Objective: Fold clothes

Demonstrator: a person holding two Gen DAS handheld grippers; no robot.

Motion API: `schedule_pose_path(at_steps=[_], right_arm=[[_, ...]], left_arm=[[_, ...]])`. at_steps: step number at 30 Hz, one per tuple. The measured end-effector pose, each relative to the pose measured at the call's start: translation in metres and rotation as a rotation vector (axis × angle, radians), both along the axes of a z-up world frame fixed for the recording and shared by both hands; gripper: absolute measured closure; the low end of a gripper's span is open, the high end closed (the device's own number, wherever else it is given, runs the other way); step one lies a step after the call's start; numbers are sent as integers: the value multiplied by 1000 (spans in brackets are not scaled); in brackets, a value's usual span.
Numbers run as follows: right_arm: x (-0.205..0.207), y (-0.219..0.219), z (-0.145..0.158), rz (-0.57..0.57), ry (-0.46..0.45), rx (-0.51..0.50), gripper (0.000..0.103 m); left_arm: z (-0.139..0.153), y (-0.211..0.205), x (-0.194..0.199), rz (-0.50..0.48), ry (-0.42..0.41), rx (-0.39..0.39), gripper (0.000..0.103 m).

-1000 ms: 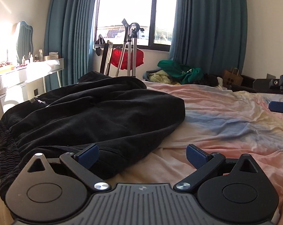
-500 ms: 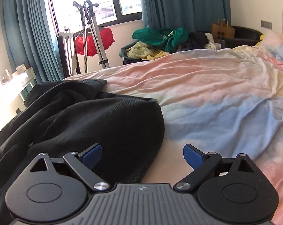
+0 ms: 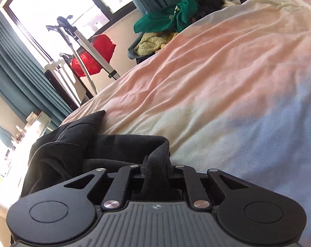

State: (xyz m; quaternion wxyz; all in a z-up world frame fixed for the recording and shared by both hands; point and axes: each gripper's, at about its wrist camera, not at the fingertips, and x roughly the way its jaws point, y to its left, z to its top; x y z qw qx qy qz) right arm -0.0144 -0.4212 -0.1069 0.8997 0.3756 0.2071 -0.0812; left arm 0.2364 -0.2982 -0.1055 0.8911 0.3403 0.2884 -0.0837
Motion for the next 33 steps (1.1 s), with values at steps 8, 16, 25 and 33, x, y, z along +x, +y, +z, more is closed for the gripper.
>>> schedule_pose_path(at_steps=[8,16,25,33], right_arm=[[-8,9,9,13,-30,-26,17],[-19,18,24,14,-53,-66,17],[-18,53,31,246,-27,-5,22],[52,99,50,473,-24,121,24]], left_arm=[[120,79,-86,-89,-51,-262,97],[174,178,-241,-201,-69,-548,97],[61,254,-321,31,194,-832,96],[37,254,-308,-56,173,-873,94]])
